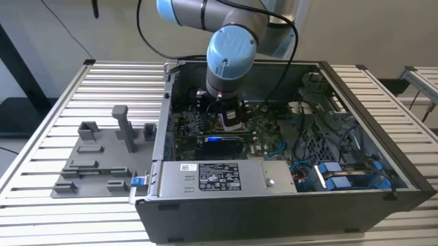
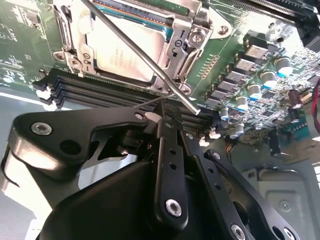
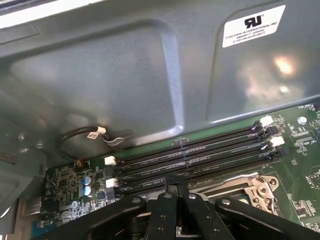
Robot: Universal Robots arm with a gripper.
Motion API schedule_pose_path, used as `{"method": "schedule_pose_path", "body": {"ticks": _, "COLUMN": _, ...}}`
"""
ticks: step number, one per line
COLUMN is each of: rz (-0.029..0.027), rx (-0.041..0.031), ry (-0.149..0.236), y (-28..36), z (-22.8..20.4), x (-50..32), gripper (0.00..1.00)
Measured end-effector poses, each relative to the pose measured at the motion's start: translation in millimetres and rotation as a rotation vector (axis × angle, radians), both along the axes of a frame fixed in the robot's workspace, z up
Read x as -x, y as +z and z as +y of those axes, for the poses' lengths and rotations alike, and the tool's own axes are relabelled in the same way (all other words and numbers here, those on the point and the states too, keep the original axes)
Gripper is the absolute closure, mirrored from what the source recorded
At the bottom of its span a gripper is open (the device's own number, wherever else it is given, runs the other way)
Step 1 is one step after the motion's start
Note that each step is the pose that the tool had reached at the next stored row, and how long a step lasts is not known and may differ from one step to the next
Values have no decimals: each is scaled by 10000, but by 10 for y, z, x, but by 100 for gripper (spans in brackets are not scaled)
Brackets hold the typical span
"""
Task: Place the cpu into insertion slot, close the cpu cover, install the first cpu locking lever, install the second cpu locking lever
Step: 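Install the first cpu locking lever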
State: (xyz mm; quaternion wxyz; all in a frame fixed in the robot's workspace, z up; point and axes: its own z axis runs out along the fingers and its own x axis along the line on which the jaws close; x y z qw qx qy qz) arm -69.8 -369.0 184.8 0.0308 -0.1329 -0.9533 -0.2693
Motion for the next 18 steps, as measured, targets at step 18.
{"method": "schedule_pose_path", "body": {"ticks": 18, "rz": 1, "rx": 11, "ry": 1, "y": -12, "z": -24, "x": -43, "gripper": 89}}
